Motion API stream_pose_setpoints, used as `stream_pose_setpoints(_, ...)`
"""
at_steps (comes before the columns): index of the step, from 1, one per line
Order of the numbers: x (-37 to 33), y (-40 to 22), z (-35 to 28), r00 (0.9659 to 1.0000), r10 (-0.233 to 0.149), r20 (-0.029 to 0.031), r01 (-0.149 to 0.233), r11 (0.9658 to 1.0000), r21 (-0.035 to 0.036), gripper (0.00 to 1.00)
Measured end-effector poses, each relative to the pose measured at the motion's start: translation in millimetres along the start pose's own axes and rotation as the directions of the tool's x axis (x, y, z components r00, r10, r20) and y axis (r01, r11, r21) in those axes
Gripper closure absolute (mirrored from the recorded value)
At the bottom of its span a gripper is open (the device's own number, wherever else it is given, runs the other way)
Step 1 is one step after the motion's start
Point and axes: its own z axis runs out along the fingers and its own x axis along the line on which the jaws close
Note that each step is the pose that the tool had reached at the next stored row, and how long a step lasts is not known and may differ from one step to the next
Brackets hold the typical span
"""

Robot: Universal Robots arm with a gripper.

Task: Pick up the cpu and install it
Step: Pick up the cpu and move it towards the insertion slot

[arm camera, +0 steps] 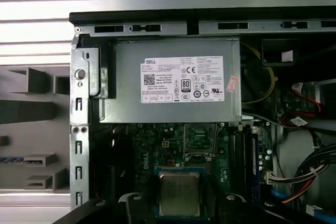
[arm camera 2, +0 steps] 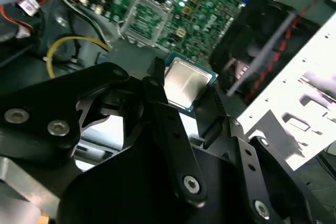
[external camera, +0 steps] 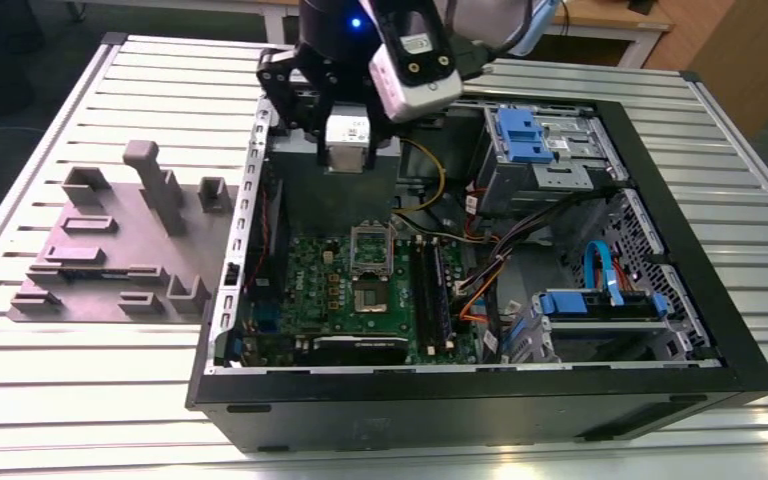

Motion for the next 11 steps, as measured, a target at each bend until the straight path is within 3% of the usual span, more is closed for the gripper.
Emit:
stream_pose_setpoints(4,-10.8,-0.6,1.3,1.0,0.0,0.0001,0.0,1.0,-0.0002,0.53)
stream_pose_setpoints(9,-11.6,-11.8,3.0,1.0,0.0,0.0001,0.0,1.0,-0.0001,0.53)
stream_pose_setpoints(11,-13.8,-13.4,3.7,1.0,0.0,0.0001,0.0,1.0,0.0,0.53)
